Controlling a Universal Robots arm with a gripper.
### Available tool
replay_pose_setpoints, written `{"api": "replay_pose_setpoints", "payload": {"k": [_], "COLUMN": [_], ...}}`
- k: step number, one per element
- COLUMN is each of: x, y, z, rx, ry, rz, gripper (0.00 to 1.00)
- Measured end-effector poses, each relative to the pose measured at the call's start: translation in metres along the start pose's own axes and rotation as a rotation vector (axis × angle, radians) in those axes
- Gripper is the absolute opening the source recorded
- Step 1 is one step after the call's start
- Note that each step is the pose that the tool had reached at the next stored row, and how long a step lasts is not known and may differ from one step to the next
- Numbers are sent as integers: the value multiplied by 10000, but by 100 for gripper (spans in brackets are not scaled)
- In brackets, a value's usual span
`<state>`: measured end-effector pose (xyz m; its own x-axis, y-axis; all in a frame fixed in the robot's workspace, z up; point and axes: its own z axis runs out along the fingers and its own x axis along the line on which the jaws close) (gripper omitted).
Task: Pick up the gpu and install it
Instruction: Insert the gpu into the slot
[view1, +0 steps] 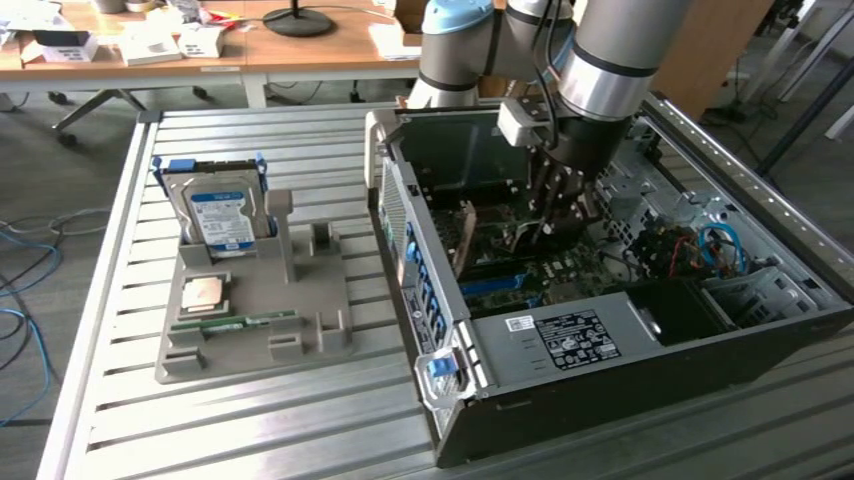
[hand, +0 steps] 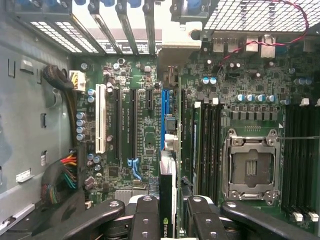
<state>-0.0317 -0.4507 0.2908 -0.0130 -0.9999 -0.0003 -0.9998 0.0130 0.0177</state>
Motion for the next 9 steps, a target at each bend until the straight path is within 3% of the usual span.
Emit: {"api": "replay_pose_setpoints", "payload": {"k": [9], "x": [0], "y": [29], "z": [28], "rx": [11], "ry": [-3], "rz": [-2], "gripper": [26]}}
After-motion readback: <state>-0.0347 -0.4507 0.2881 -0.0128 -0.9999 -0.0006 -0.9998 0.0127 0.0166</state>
